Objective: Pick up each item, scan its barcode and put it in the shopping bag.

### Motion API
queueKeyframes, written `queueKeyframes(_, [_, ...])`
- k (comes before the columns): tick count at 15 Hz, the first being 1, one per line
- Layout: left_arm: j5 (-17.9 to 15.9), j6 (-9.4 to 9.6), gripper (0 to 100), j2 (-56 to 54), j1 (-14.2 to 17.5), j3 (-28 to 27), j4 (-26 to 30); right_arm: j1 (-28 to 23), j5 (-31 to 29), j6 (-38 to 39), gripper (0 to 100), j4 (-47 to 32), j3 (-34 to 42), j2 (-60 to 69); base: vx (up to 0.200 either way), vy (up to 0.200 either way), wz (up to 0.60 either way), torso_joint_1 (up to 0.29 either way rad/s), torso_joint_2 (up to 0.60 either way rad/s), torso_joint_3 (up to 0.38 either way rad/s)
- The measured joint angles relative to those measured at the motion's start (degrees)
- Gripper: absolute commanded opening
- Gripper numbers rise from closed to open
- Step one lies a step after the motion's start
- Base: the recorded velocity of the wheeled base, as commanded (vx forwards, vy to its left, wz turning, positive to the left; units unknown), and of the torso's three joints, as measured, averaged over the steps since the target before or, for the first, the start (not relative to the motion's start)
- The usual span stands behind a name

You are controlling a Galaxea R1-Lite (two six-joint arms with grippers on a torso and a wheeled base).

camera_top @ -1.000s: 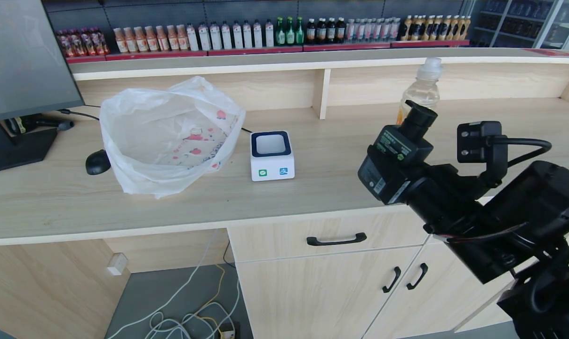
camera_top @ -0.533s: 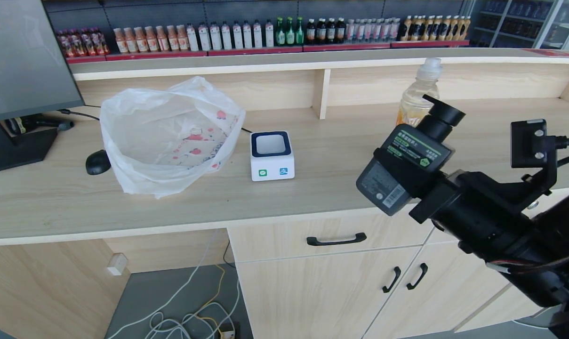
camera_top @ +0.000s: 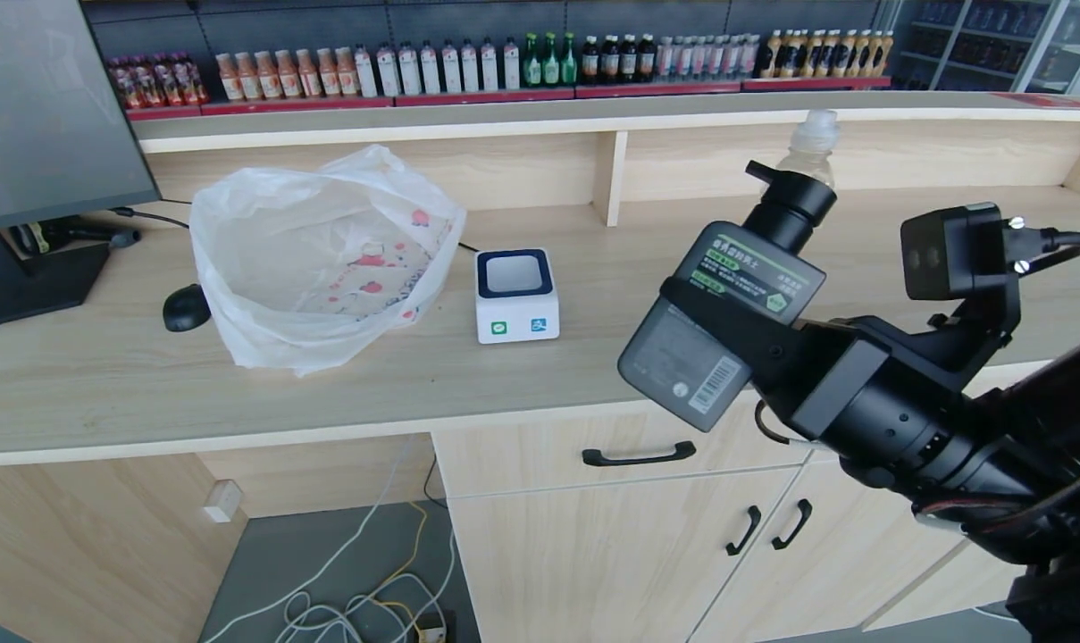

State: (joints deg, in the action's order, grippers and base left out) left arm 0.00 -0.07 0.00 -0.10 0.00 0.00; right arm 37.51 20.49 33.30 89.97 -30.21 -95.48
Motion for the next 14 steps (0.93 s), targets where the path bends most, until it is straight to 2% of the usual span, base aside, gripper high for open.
queueKeyframes(6, [0.00,0.00,100,0.00,0.05,0.00,0.00,7.36,1.45,5.51,0,-0.05,-8.02,-5.27,0.000,0.000,0.00,0.000,0.00,0.000])
queueKeyframes(10, [0.00,0.00,100,0.00,-0.01,0.00,0.00,10.41,1.73,12.54,0,0.00,-13.40,-7.61,0.000,0.000,0.00,0.000,0.00,0.000])
queueKeyframes(14, [-0.02,0.02,100,0.00,0.00,0.00,0.00,13.15,1.73,14.48,0,-0.02,-15.76,-8.19,0.000,0.000,0.00,0.000,0.00,0.000])
